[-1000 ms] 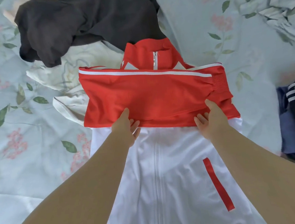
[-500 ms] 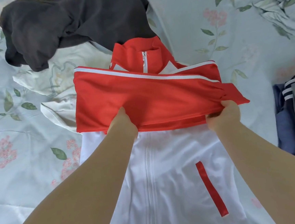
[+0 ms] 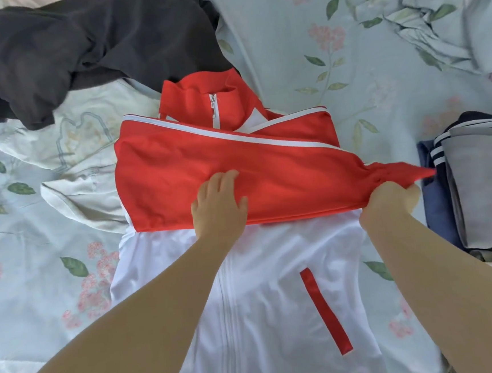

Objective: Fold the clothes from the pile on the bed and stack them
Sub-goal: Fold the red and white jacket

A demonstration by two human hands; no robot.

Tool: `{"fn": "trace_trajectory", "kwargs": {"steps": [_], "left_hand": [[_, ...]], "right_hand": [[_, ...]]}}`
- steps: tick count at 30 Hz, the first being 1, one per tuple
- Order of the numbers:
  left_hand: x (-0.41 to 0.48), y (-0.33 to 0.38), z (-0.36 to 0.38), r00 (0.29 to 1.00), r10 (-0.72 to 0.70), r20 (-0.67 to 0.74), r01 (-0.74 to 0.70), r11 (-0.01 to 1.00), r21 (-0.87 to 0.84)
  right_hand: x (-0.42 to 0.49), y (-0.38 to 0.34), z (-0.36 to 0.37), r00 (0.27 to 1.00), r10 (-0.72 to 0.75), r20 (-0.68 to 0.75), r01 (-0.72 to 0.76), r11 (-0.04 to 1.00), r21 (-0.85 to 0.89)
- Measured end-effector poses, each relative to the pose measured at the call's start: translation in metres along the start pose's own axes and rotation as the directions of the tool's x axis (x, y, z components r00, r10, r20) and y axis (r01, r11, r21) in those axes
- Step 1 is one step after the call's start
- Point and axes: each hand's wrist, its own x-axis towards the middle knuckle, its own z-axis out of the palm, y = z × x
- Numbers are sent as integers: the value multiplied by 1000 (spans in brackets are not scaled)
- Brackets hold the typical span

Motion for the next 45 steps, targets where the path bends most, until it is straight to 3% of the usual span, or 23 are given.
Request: {"fn": "trace_trajectory", "kwargs": {"steps": [2,4,5,6,7,8,10,11,12,15,17,19,22,24,26,29,34,36,40,45], "left_hand": [[9,-13,5,968,68,243,-126,964,233],[13,-20,5,945,68,321,-141,967,210],[15,-22,4,955,79,285,-110,990,93],[15,-22,-1,973,51,225,-32,995,-91],[16,-22,-5,988,-19,154,65,952,-299],[15,-22,-10,989,-107,102,142,875,-464],[13,-26,-15,978,-207,31,186,789,-586],[10,-29,-17,984,-177,-11,141,822,-552],[6,-33,-15,994,-103,-49,66,873,-483],[-11,-48,0,988,151,46,-145,983,-112],[-33,-56,15,963,249,107,-262,956,136],[-59,-61,32,937,333,110,-350,901,257],[-96,-70,59,916,388,105,-400,851,340],[-118,-73,72,904,411,114,-423,829,365],[-136,-75,79,903,415,111,-423,814,398],[-155,-78,83,908,399,127,-412,801,434],[-193,-84,84,893,361,269,-445,804,396],[-209,-86,86,887,364,286,-453,810,373],[-245,-96,89,887,391,246,-454,837,304],[-281,-114,100,779,530,335,-624,703,341]], "right_hand": [[-21,-9,10,972,-213,100,214,977,6],[-41,-14,20,864,-432,257,487,848,-210],[-48,-14,24,737,-552,391,666,692,-278],[-53,-7,27,559,-615,556,822,497,-277],[-59,0,29,392,-562,728,917,298,-264],[-63,8,31,310,-396,864,951,124,-284],[-71,25,30,376,56,925,923,-117,-367],[-72,32,29,401,165,901,912,-168,-375],[-73,40,24,406,177,896,908,-186,-374],[-76,55,-1,368,-49,928,912,-176,-371],[-74,63,-21,389,-177,904,903,-123,-412],[-74,67,-46,511,-209,834,849,-29,-527],[-70,69,-90,811,-168,560,584,170,-794],[-70,71,-120,906,-97,413,424,212,-880],[-69,77,-145,904,20,426,412,219,-885],[-71,81,-171,850,223,477,374,382,-845],[-73,79,-215,953,132,272,160,544,-824],[-75,82,-228,960,158,232,102,575,-812],[-96,96,-245,826,428,366,-4,655,-756],[-113,94,-259,672,645,363,-205,633,-746]]}}
